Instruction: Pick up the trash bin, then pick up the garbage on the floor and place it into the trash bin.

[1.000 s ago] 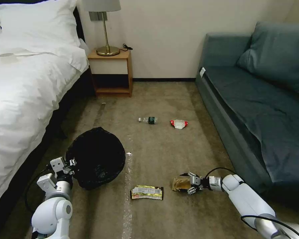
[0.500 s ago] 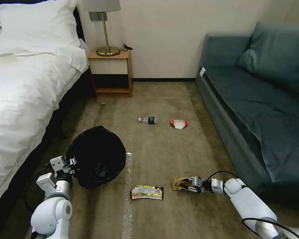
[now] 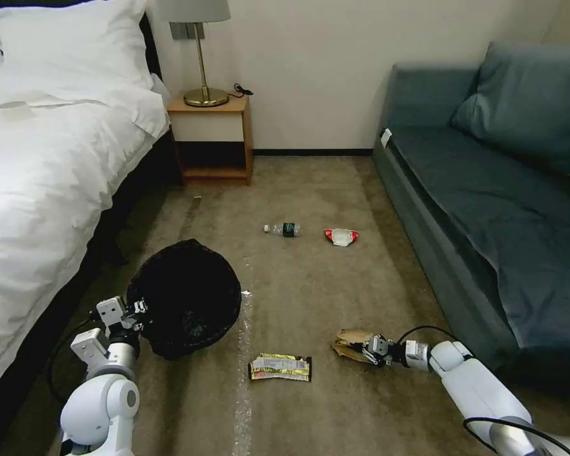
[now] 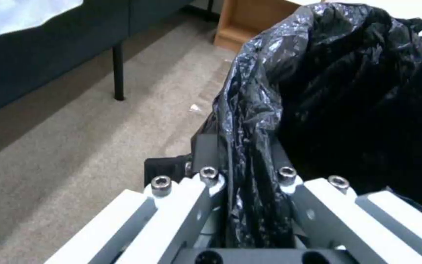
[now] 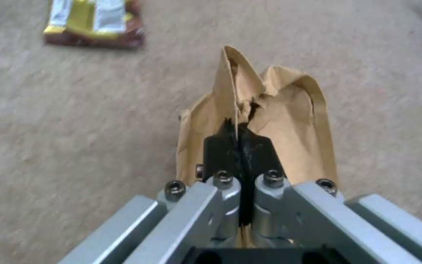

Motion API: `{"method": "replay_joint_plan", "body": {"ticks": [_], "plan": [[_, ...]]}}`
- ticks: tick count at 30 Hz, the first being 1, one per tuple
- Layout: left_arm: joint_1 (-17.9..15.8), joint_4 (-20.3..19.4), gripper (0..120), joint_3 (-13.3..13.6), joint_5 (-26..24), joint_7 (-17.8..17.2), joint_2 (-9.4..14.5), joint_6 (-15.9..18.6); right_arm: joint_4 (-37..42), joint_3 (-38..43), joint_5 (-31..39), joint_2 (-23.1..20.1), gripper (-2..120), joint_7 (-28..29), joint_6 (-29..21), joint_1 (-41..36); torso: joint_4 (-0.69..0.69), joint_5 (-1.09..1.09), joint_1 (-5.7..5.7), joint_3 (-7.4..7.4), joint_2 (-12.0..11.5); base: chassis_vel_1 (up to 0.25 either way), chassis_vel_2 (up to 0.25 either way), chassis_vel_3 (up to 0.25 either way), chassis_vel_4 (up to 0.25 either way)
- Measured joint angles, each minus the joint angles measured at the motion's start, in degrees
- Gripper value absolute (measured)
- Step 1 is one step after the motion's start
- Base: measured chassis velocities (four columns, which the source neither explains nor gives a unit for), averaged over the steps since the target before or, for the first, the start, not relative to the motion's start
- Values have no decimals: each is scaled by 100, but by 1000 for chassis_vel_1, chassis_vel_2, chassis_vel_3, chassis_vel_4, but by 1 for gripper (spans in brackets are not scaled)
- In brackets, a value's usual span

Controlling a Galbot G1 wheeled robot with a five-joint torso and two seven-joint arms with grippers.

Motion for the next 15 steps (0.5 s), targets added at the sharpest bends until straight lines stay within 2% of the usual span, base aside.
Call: {"method": "replay_joint_plan", "body": {"ticks": [9,15], "plan": [[-86,166,5,87,29,-10,-34,3,1063,4,1149,-153,0,394,-233,102,1,-1,0,0,0,0,0,0,0],[-166,274,5,162,44,-30,-47,3,2218,-297,1815,-232,0,1105,-445,119,1,-1,0,0,0,0,0,0,0]]}}
